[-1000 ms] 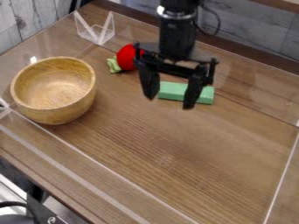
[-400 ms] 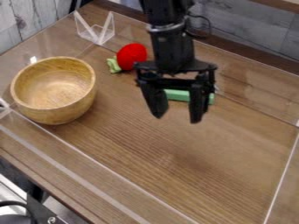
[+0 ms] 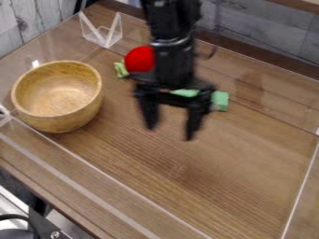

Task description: Move the red fruit to the left

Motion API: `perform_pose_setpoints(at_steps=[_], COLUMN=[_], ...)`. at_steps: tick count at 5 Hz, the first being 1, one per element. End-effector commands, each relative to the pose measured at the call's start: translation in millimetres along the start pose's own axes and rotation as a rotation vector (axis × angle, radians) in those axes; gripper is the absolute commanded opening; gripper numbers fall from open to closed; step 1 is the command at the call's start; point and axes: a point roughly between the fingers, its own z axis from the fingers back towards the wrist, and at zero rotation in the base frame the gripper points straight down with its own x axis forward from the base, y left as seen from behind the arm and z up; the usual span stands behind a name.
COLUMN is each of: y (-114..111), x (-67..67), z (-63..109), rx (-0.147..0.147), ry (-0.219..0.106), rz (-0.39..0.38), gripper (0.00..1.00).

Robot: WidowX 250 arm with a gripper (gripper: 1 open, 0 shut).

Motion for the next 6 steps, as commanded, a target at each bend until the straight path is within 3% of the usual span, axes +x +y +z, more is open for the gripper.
perform_pose_setpoints(at_steps=[1, 2, 3, 4, 5, 6], y=[-4, -20, -33, -56, -57, -69], x=[12.6, 8.3, 4.8, 3.0, 2.0, -2.5], z=[10.5, 10.4, 10.3, 10.4, 7.8, 5.2], rx=[0.048, -0.008, -0.062, -0.090, -0.081, -0.133], ry=[-0.094, -0.089, -0.048, -0.029, -0.028, 0.039], rz=[0.038, 0.122, 0.202, 0.313, 0.394, 0.440], gripper=[1.00, 1.00, 1.00, 1.00, 1.00, 1.00])
